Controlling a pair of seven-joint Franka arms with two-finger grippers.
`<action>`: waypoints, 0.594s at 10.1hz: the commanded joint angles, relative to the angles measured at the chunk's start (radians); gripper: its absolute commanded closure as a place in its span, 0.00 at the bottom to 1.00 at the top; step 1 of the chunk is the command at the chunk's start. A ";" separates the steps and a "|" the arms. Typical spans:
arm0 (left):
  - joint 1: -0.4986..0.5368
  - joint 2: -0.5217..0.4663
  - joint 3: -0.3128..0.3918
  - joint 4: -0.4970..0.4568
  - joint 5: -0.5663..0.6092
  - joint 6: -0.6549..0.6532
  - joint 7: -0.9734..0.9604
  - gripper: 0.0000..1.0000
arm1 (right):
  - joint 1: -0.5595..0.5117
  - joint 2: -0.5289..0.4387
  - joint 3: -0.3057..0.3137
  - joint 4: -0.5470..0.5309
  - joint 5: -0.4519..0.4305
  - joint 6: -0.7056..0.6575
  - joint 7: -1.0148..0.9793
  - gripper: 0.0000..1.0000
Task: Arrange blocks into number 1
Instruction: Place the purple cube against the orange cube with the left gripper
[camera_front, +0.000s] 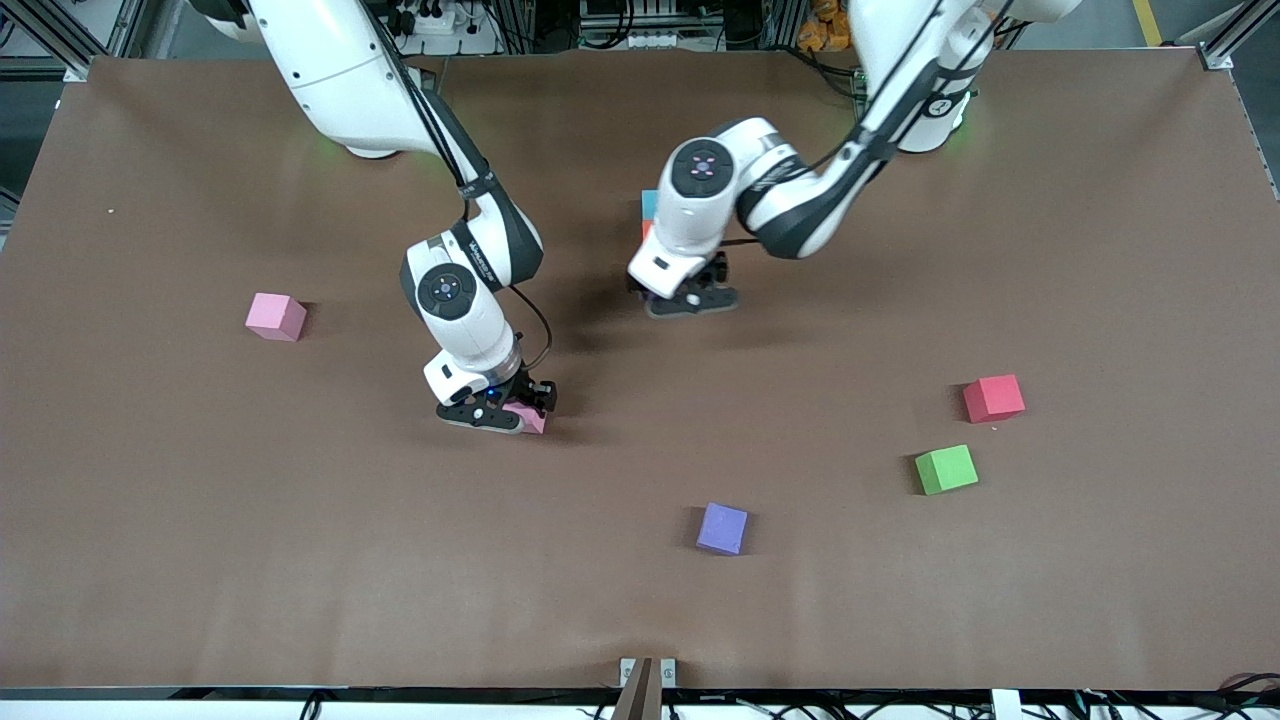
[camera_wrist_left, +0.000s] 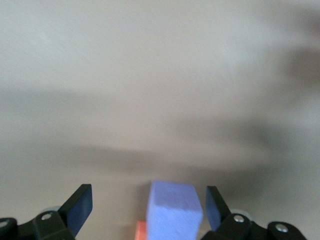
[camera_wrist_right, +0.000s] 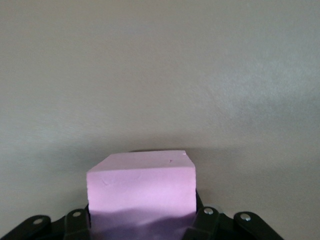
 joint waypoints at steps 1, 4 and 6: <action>0.061 -0.062 0.055 0.009 0.059 -0.020 -0.008 0.00 | 0.091 -0.080 -0.049 -0.028 -0.002 -0.053 0.060 0.34; 0.066 -0.037 0.193 0.128 0.052 -0.020 0.084 0.00 | 0.240 -0.062 -0.112 0.039 -0.005 -0.124 0.085 0.33; 0.058 0.035 0.259 0.237 0.015 -0.019 0.112 0.00 | 0.323 -0.009 -0.128 0.182 -0.002 -0.277 0.121 0.33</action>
